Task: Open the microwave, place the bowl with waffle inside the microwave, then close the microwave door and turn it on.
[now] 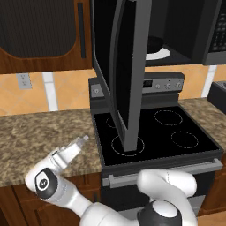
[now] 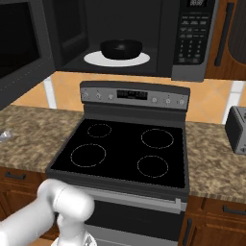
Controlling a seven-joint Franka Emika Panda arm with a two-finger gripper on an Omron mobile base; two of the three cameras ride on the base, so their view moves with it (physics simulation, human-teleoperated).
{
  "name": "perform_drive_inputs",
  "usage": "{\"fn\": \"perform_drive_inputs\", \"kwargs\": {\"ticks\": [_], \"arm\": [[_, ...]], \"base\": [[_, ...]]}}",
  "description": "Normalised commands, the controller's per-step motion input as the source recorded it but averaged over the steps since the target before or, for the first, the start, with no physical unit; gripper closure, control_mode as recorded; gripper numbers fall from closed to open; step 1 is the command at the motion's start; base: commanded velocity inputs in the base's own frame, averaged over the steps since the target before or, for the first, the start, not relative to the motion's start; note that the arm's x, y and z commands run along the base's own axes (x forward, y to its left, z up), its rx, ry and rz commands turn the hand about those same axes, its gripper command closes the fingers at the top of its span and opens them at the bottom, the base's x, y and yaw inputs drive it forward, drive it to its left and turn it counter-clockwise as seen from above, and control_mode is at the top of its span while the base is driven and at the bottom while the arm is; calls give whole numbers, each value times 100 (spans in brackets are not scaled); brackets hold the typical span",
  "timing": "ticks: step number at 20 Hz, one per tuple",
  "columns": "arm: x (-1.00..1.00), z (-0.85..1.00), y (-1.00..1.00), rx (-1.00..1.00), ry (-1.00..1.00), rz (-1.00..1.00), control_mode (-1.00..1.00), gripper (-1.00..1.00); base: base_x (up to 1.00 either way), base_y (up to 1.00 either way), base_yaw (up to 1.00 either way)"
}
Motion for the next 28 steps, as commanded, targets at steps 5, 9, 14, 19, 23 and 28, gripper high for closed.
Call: {"fn": "perform_drive_inputs", "kwargs": {"ticks": [5, 9, 14, 19, 23, 28], "arm": [[-21, 59, 32, 0, -19, -8, -100, 100], [-6, 72, 0, 0, -15, -5, -100, 100], [-13, 54, -22, 1, -20, -6, -100, 100], [-20, 42, -76, 13, -18, -8, -100, 100], [-6, 60, -82, 17, -1, -10, -100, 100], [-5, 70, -76, 8, 1, -7, -100, 100]], "base": [[0, 0, 0], [0, 0, 0], [0, 0, 0], [0, 0, 0], [0, 0, 0], [0, 0, 0]]}}
